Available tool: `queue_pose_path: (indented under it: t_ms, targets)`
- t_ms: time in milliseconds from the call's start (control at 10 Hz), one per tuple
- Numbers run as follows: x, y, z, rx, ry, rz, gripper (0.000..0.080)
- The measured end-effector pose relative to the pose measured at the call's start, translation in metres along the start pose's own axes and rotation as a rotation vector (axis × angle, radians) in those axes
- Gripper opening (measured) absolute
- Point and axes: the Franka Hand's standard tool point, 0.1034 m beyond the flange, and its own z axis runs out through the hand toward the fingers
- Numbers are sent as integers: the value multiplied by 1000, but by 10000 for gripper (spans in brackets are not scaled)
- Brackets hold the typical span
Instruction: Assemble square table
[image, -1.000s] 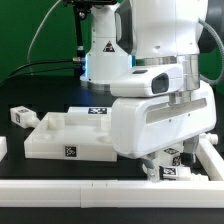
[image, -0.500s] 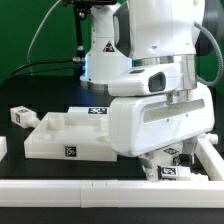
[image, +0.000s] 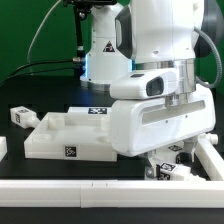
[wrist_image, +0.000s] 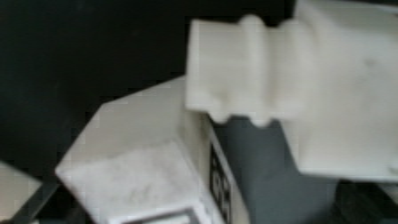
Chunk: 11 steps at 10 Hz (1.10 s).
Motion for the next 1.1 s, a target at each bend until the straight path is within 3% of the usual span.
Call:
queue_pose_path:
  t_ms: [400, 600, 700, 800, 900, 1100]
  targets:
    - [0, 6, 3, 1, -3, -36, 649]
    - [0, 6, 3, 1, -3, -36, 394]
    - [0, 6, 3, 1, -3, -36, 394]
    - [-1, 7, 2, 5, -11, -35, 281]
    - [-1, 12, -8, 31, -58, -36, 281]
    - [-2, 18, -44, 15, -51, -99, 281]
